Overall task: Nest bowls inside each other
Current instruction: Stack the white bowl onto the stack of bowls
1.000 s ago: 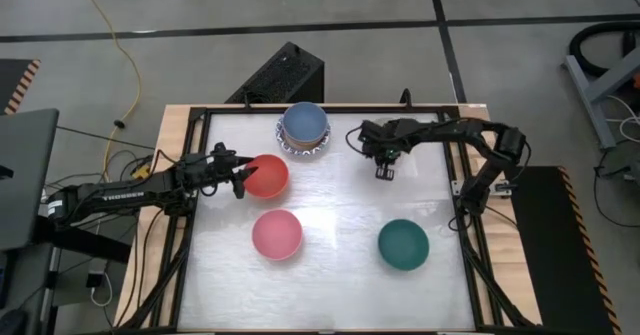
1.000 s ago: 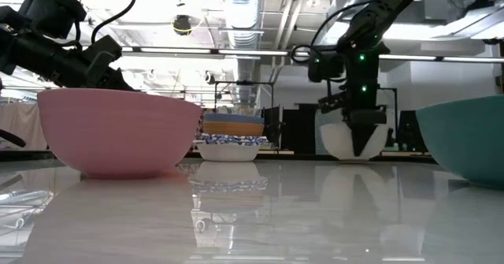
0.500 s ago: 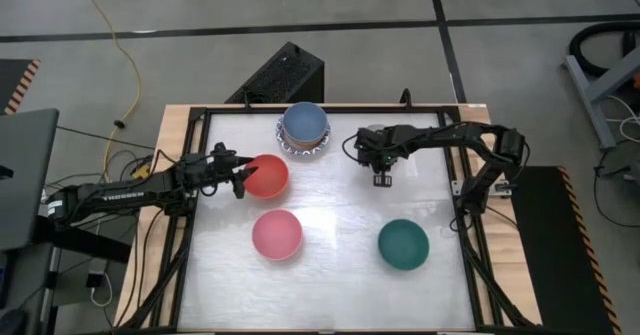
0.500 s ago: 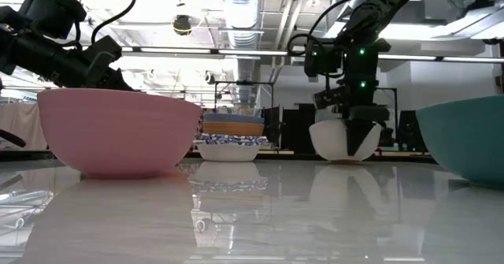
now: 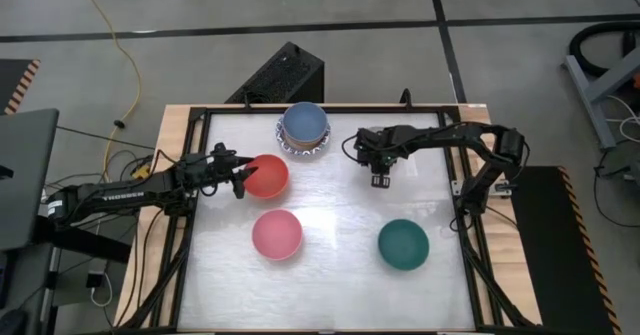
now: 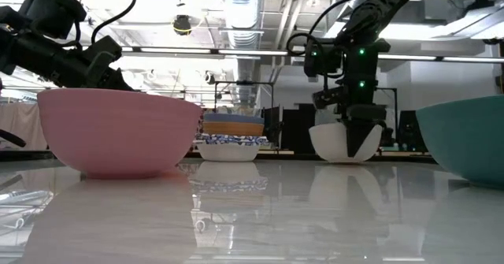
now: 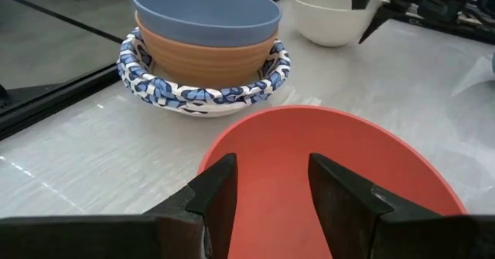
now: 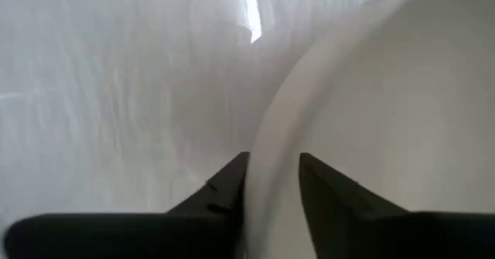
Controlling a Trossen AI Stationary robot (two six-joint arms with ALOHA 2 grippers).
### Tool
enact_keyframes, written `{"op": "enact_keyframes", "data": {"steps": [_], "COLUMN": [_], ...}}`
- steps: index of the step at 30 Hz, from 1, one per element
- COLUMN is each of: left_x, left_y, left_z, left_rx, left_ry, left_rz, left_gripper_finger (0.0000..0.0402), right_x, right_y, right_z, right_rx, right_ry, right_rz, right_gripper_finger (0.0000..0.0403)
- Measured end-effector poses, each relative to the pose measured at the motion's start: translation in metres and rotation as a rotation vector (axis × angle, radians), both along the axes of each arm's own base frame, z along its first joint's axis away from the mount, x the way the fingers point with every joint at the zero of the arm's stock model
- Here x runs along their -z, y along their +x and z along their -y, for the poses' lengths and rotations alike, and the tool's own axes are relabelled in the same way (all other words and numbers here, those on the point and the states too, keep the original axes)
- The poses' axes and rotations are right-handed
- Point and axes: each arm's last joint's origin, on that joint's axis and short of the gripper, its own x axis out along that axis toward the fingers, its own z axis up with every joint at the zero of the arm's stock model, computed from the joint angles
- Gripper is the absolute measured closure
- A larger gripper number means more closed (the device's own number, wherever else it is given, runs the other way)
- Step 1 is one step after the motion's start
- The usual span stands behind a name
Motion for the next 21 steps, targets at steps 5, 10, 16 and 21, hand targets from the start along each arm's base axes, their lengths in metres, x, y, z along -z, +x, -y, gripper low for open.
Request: {"op": "enact_keyframes", "data": {"steps": [5,10,16,21], "left_x": [0.0,0.0,0.0,0.0], "left_y": [0.0,0.0,0.0,0.0], "left_z": [0.0,0.0,0.0,0.0], "left_rx": [0.0,0.0,0.0,0.0], "left_ry": [0.0,0.0,0.0,0.0], "left_rz": [0.0,0.0,0.0,0.0], "left_gripper_finger": [0.0253,0.0253,0.0253,0.0253], "right_x": [-0.0001,-0.0006,-0.0005,-0.0037], "right_y": [0.0004,0.0015,0.0016,0.0015], "right_z": [-0.0003,-0.0018,-0.0021,-0.0022], "right_rx": [-0.005,-0.013,-0.029,-0.038], "right_ry": [0.009,0.007,0.006,0.014], "right_rz": [0.006,0.013,0.01,-0.004], "right_gripper_finger": [0.0212,0.019,0.0195,0.0202]}}
